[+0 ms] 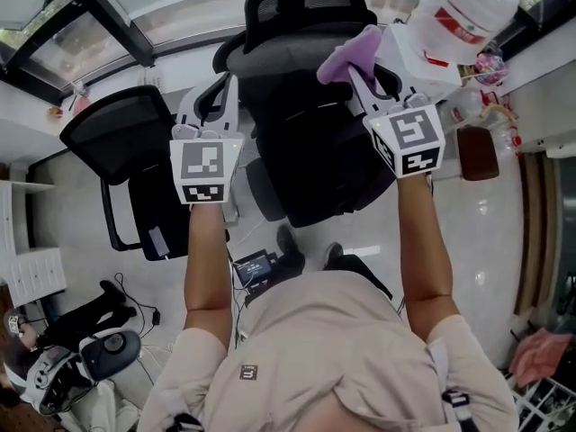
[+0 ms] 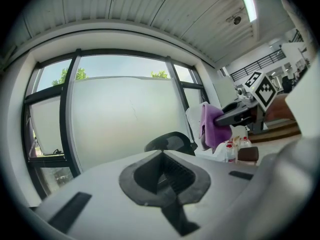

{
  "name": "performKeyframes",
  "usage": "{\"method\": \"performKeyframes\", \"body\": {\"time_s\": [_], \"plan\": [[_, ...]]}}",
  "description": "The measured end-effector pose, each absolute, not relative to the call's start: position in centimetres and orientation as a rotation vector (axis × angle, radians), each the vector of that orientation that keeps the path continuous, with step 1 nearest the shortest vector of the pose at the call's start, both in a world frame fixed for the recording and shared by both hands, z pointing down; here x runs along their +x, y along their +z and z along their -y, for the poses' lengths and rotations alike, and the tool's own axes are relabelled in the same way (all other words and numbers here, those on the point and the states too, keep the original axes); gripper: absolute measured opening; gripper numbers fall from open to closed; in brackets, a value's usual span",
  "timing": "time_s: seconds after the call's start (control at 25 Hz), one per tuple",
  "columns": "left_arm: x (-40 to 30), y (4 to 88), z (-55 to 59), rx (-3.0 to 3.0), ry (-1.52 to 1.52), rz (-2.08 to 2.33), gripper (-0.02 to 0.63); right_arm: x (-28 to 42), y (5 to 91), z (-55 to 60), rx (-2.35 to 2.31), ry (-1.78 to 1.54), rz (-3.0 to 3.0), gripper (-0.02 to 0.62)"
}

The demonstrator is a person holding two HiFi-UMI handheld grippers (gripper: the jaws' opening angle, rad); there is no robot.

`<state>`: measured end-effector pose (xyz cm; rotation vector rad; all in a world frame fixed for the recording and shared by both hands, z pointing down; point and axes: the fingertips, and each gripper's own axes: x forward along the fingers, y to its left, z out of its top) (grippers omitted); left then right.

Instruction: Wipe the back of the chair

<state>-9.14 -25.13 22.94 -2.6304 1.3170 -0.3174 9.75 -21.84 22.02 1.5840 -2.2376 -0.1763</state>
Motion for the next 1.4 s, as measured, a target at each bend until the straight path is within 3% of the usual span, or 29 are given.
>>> {"method": "performKeyframes", "body": {"time_s": [0.24, 0.8, 1.2, 1.4], "plan": [[-11.1, 24.7, 27.0, -2.61, -0.333, -1.403, 0.009, 6.1, 26.0, 28.0, 1.473, -0.17, 2.287, 0.051], [-13.0, 38.1, 31.6, -2.563, -0.428, -1.701, 0.009, 2.7, 44.0, 37.3, 1.168, -0.123, 2.381, 0.051], [-14.1, 41.1, 34.0, -2.517, -0.482, -1.803, 0.009, -2.8, 48.8, 41.0, 0.999, -0.162, 2.434, 0.051], [-12.4, 42.0, 34.9, -2.531, -0.515, -1.792, 0.009, -1.5, 50.3, 42.7, 1.008, -0.151, 2.415, 0.051]]}}
